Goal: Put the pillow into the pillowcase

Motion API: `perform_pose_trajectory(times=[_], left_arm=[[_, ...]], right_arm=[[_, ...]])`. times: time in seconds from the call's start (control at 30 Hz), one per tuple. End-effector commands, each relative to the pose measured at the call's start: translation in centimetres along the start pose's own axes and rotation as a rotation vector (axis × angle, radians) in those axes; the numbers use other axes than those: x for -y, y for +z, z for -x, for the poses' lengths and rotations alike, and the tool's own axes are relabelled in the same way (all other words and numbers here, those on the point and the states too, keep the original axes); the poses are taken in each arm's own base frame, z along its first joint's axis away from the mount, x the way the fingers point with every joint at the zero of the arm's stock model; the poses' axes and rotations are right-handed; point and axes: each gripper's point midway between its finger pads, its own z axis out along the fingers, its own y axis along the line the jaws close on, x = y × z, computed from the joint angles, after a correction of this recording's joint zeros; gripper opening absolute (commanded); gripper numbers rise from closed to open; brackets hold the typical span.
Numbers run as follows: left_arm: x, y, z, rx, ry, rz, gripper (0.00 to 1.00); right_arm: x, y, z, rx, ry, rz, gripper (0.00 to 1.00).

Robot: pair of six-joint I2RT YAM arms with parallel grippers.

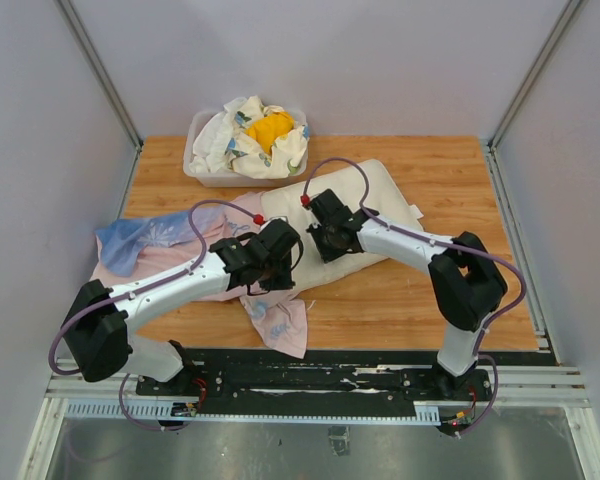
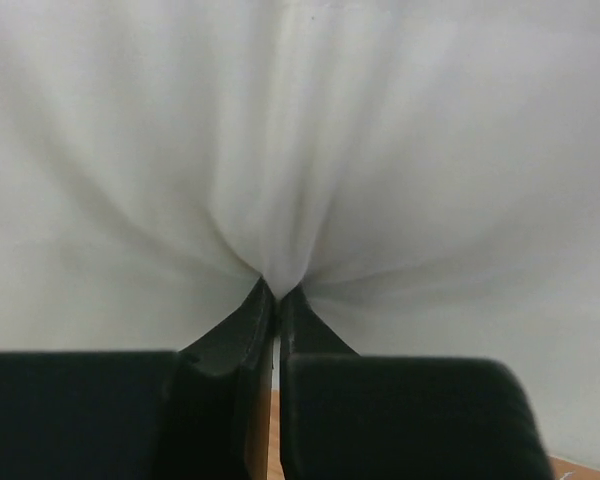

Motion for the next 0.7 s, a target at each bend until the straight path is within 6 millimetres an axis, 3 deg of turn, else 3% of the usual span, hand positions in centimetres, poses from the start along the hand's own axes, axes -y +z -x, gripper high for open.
perform_pose_trajectory(times=[0.0, 0.33, 0.4, 0.5, 0.67], left_arm=[[0.1, -0.3, 0.3, 0.007, -0.006, -0.021, 0.00], [-0.2, 0.4, -0.2, -0.010, -0.012, -0.026, 0.00], [-0.4, 0.7, -0.4, -0.015, -0.015, -0.024, 0.00], [-0.4, 1.0, -0.5, -0.030, -0.033, -0.045, 0.00], [1.9, -0.1, 1.8, 0.006, -0.038, -0.125, 0.00]], right_arm=[[-0.4, 1.0, -3.0, -0.088, 0.051, 0.040, 0.01], [-2.7, -9.6, 5.9, 0.173, 0.060, 0.160, 0.01], [-3.3, -11.0, 7.0, 0.207, 0.061, 0.199, 0.01], [-4.3, -11.7, 7.6, 0.214, 0.057, 0.250, 0.01], [-4.6, -9.9, 5.9, 0.154, 0.074, 0.264, 0.01]])
